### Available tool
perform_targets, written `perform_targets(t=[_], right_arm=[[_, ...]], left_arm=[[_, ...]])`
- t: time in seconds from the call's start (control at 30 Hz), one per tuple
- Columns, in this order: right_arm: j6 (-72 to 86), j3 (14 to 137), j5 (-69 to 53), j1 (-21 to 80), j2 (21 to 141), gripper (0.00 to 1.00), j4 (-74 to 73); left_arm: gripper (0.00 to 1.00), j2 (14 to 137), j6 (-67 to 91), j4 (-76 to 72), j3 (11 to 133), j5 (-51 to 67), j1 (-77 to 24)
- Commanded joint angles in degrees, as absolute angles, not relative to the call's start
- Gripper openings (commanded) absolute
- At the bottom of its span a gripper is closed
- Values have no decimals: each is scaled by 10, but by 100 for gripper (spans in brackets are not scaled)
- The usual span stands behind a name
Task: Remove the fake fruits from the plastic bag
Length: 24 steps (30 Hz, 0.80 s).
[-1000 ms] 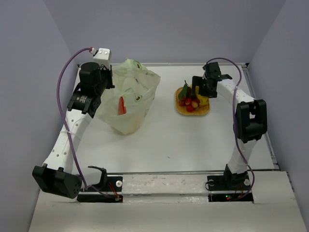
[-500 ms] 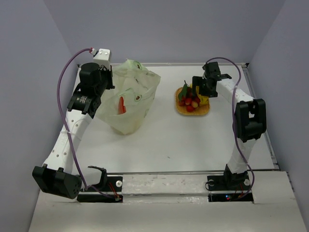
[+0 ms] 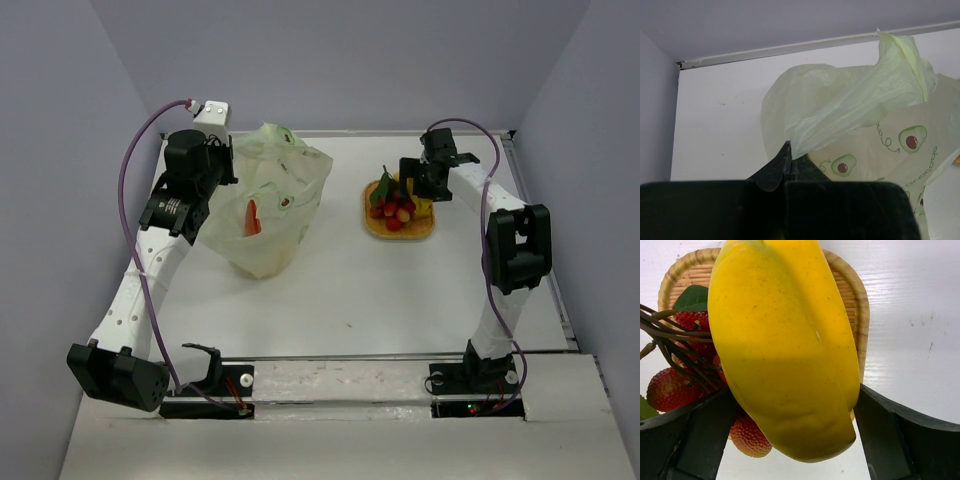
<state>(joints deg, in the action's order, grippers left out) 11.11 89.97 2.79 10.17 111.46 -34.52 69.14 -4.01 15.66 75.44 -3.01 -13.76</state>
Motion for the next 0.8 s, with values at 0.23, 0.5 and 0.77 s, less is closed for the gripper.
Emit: perform_targets(t=[0.23, 0.5, 0.77], right_arm=[[97, 916, 18, 104, 1060, 100, -342], [98, 911, 18, 104, 1047, 100, -343], [100, 900, 58, 104, 1039, 100, -359]], left_arm=[[0, 673, -45, 136, 755, -19, -139], [0, 674, -47, 136, 757, -19, -139], [0, 675, -47, 137, 758, -18, -139]])
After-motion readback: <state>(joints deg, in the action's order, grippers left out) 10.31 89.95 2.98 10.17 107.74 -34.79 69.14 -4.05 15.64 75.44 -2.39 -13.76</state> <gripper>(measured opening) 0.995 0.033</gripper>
